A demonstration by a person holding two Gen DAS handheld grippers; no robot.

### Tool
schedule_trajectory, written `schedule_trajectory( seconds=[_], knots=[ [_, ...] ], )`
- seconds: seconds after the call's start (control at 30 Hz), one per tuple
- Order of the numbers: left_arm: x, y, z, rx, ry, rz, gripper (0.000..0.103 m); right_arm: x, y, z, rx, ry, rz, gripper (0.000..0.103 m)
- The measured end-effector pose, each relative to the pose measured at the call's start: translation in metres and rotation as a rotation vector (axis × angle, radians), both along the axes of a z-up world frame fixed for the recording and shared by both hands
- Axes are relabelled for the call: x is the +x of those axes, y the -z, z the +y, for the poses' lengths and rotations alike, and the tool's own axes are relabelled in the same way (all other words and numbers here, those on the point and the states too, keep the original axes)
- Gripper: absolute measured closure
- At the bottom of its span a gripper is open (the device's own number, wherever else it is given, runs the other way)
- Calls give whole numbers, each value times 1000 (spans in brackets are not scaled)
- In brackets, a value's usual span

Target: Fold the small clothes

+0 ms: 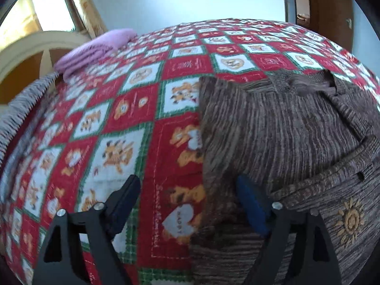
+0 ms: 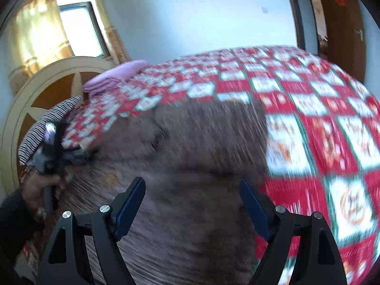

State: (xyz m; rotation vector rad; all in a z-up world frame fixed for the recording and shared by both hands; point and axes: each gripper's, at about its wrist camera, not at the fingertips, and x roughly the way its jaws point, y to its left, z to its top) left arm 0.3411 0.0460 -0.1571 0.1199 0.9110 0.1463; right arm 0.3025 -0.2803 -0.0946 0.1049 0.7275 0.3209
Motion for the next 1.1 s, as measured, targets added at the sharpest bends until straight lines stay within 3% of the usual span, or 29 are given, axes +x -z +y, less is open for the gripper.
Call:
schedule_trajectory(
  seconds=[0.1,0.2,0.3,0.43,0.53,0.7,0.77,0.87,1.03,1.1],
  knots=[
    [2,7,2,-46,-28,3,6,31,-23,41,-45,-73,34,21],
    [1,11,13,-115,-56,6,2,61,-22,87,-133,-120,41,21],
    [0,12,18,-149,-59,-3,2,97,2,132,-184,-145,103,21],
    [-3,11,13,-109,-60,-22,2,131,38,158,-262,-119,180,21],
    [-3,11,19,-140,-60,-21,1,155,47,134,-317,19,189,21],
    [-2,12,22,-155,-61,-23,1,168,36,43,-276,311,192,21],
    [-2,12,21,-159,-61,-25,1,162,28,27,-218,329,187,21],
    [-3,12,21,-157,-61,-25,0,142,14,41,-157,231,130,21],
    [-4,11,23,-165,-62,-31,0,121,11,119,-45,-151,99,21],
    [-7,9,26,-185,-65,-45,1,114,22,139,-16,-271,145,21]
  ],
)
